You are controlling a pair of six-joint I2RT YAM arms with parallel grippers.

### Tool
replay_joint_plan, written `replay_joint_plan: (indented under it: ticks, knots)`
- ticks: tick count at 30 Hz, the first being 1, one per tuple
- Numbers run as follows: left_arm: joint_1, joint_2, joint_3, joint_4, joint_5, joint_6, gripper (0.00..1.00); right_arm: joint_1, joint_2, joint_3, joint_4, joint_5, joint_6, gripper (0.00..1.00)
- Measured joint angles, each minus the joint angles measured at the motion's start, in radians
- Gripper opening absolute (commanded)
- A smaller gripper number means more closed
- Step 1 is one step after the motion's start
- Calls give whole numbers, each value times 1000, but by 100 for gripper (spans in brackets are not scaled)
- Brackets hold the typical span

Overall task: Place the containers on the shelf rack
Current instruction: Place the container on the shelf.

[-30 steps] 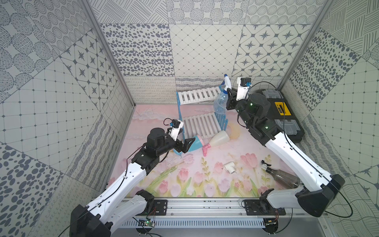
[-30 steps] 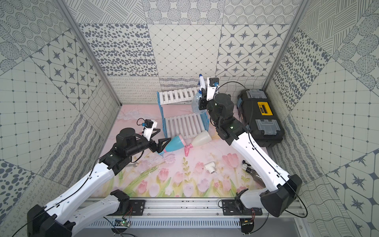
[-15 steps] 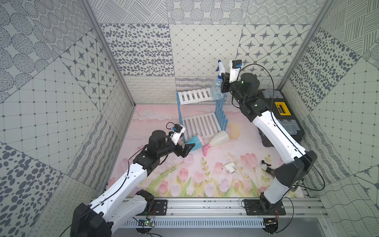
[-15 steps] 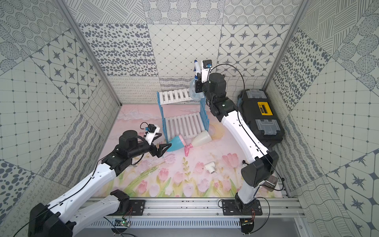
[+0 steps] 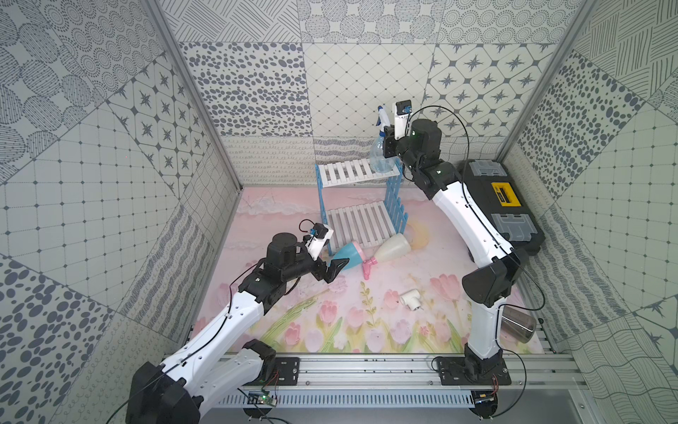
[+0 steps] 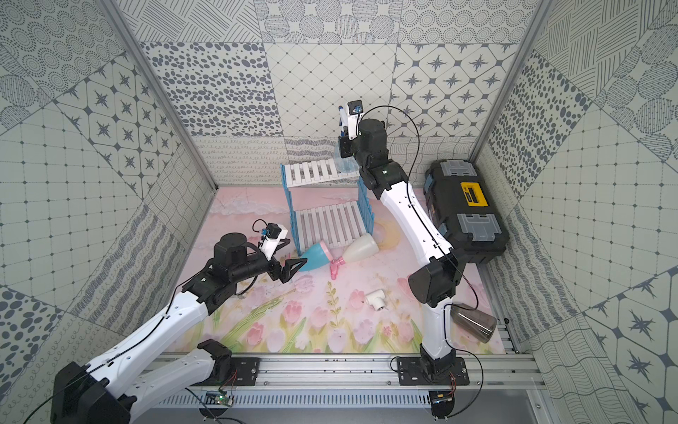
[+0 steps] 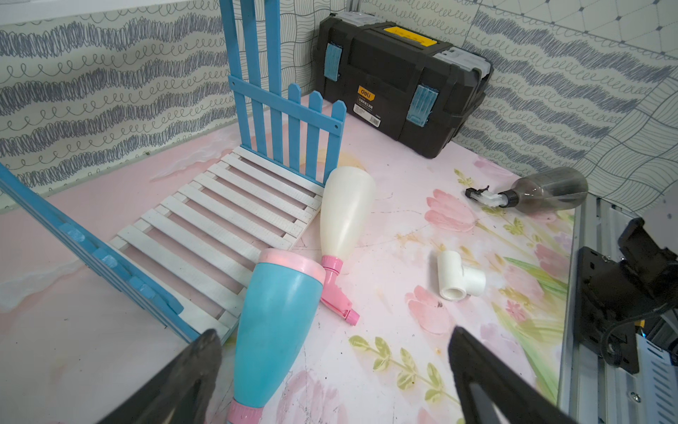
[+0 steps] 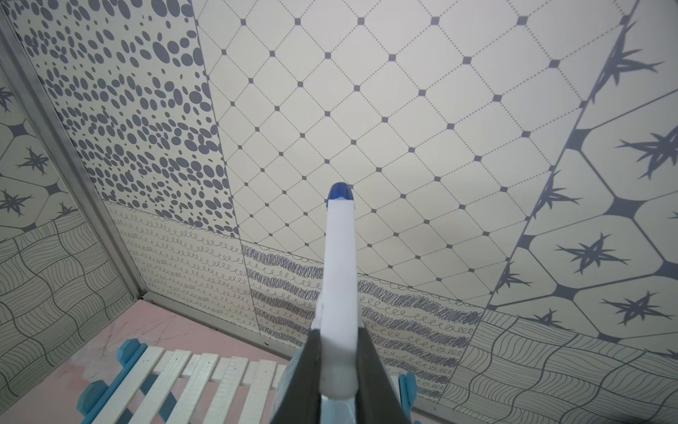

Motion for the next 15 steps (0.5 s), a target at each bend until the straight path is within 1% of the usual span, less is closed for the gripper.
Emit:
replay_joint_plan:
  ticks: [13, 14, 15]
  knots:
    - [0, 23, 16, -31, 50, 6, 98, -16, 13, 23, -28, 23, -3, 0]
    - [0, 23, 17, -31, 52, 6, 98, -16, 13, 23, -28, 24, -3, 1]
    - [0, 23, 17, -32, 56, 6, 98, -16, 13, 23, -28, 25, -3, 7]
